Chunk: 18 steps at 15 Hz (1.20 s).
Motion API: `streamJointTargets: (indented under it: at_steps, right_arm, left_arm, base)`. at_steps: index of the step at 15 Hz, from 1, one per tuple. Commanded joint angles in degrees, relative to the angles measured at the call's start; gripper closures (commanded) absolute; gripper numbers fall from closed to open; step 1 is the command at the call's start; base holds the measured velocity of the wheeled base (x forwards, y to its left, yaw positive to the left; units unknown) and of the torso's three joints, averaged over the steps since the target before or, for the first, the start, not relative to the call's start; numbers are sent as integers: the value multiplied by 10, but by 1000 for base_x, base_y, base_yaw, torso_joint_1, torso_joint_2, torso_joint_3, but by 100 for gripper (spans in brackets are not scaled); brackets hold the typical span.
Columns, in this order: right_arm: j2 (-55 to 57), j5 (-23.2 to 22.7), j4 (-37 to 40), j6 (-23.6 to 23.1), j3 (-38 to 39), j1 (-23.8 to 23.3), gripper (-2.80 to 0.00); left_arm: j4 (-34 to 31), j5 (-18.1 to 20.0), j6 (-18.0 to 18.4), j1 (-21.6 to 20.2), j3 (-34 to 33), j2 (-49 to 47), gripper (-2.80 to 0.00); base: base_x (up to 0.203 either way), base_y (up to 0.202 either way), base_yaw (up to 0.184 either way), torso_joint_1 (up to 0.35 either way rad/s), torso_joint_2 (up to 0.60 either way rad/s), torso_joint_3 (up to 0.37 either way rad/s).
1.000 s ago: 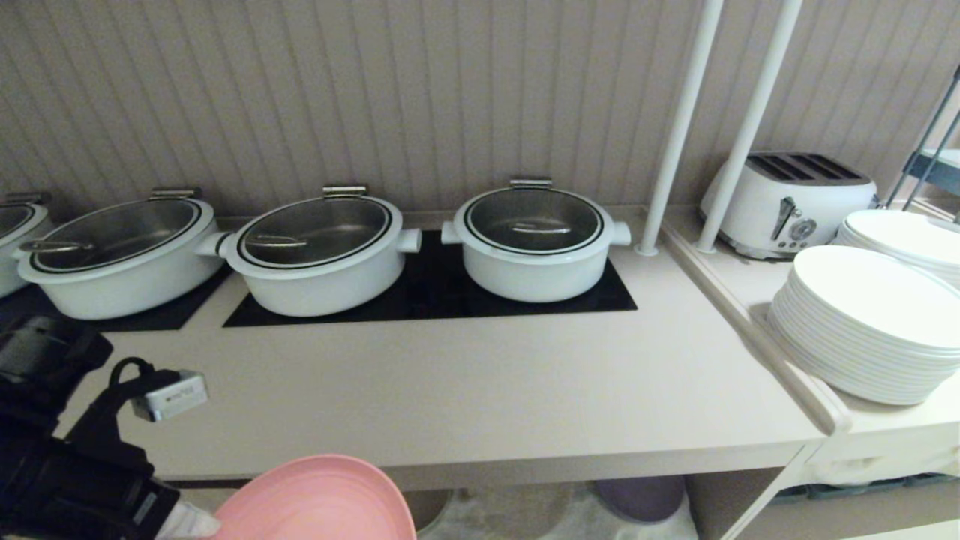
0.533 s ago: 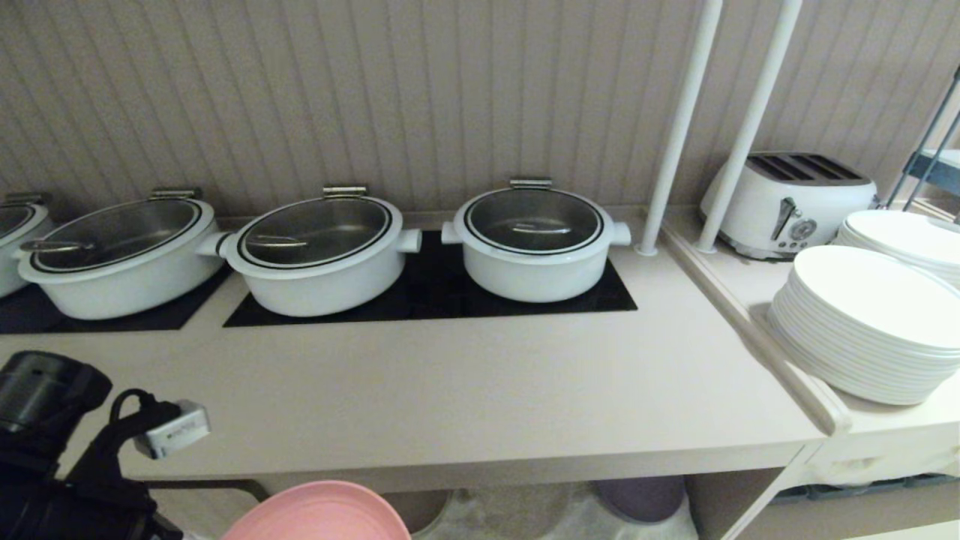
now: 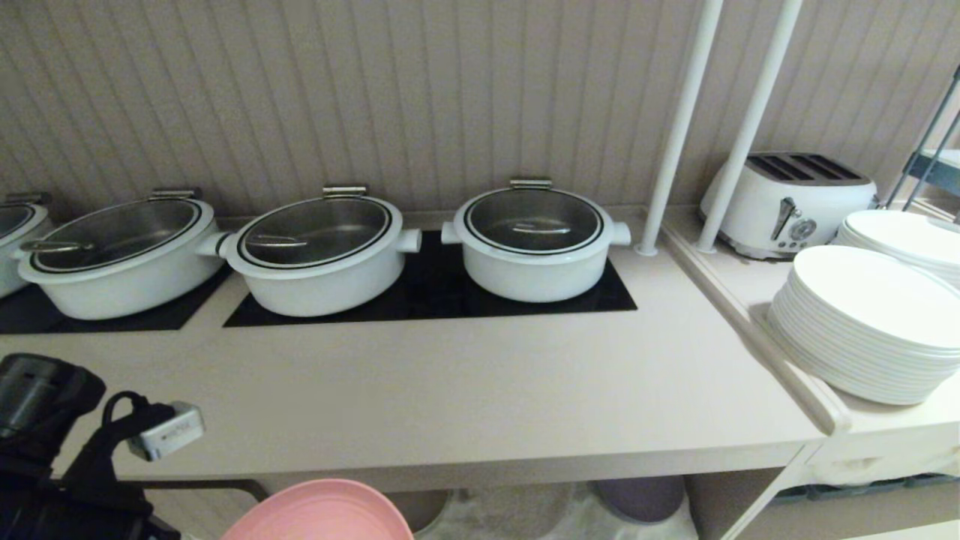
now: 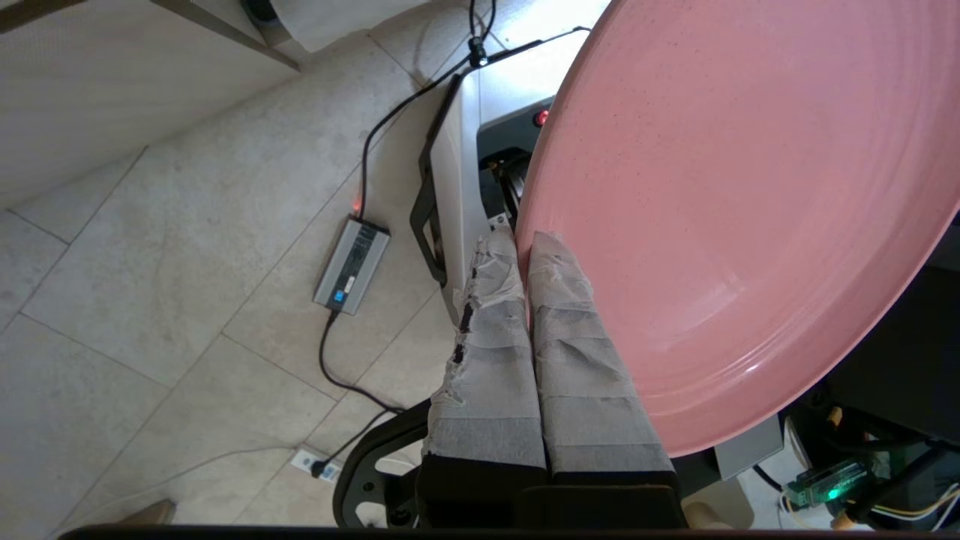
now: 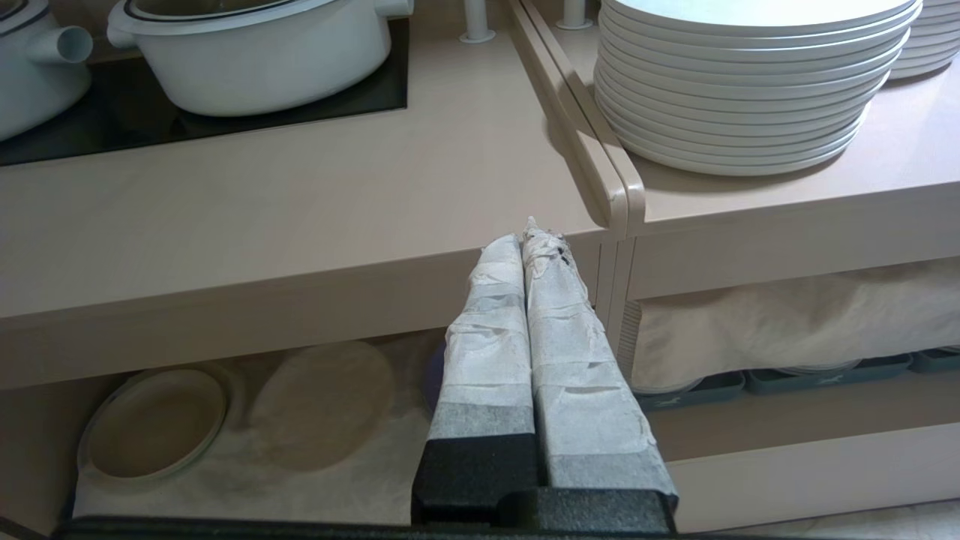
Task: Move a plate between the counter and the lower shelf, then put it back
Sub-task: Put the plate in the cupboard
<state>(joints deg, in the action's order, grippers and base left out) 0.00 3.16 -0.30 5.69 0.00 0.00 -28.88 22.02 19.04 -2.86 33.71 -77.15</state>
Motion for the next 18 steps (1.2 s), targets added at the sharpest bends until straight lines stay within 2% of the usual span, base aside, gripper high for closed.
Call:
streamJointTargets:
  at_steps: [1,18]
  right_arm:
    - [0,0,0,0,0,0,0]
    - [0,0,0,0,0,0,0]
  left_arm:
    - [0,1,1,0,5,0,0]
    - [0,1,0,2,5,2,0]
  base:
    - [0,0,0,0,0,0]
    - [0,0,0,0,0,0]
